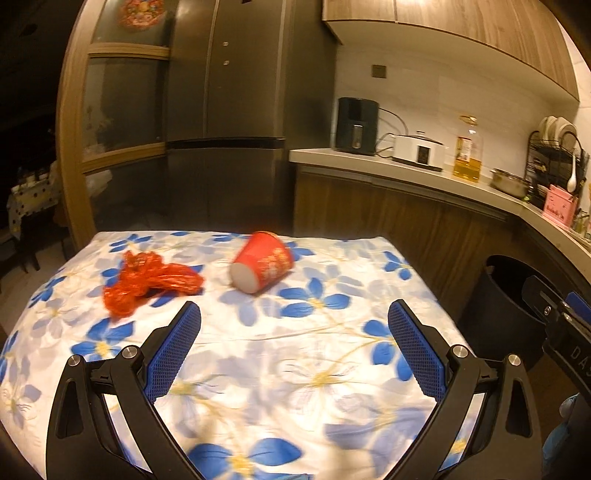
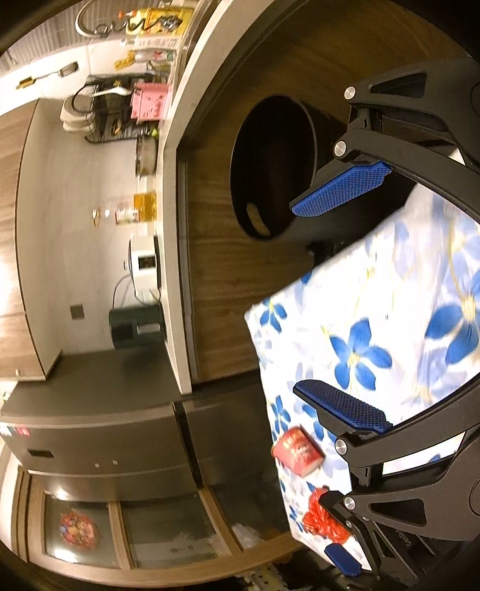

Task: Collect trash
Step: 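Move both open grippers back toward the red cup and orange bag, then grasp the orange plastic bag with the left gripper while the right gripper grasps the red paper cup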

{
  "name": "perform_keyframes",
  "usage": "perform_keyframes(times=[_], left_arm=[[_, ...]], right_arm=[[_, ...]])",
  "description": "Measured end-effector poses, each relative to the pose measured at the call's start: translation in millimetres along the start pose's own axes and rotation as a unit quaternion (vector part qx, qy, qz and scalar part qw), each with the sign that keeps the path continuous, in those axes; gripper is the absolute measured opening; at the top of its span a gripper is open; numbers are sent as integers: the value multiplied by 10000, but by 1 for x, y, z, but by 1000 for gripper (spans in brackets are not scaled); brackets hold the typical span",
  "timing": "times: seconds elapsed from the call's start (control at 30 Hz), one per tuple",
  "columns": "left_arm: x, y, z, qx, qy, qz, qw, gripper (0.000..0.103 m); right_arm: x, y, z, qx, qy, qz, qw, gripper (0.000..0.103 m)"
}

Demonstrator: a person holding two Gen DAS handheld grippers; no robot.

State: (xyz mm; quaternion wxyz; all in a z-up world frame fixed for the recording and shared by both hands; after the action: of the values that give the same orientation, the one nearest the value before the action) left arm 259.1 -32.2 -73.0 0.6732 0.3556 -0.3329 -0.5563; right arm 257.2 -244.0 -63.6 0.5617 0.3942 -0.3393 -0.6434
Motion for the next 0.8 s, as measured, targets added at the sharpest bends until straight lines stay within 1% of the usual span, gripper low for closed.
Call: perform_keyframes(times=[0.4,0.53,0.67,0.8], left_arm=[[-79,-6,-3,-4,574,418,9975,97],[-107,-8,-8,-32,806,575,9951,97],[-133,-7,-13,-49,955,759,9925,97],[-156,-2,-18,15,1071,876,9904,97]], right_arm=[[-85,-15,-23,-155,505,294,9982,89],[-112,-20,-34,-229,672,390,9967,89],[-143,-22,-46,-268,839,518,9948,89],[-170,-21,-61,-265,939,558,9937,89]])
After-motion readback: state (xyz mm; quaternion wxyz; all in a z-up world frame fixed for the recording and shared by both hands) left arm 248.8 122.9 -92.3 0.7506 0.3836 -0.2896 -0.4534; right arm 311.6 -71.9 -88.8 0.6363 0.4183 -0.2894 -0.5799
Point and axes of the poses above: each gripper's, at about its wrist camera, not at the fingertips, and z roughly against the way its jaws point, x to its right, y to its top, the point moved 7 cm from there along -z, roughly the way its jaws point, and after that the axes turned 6 degrees about -x, right-handed, at the moved point
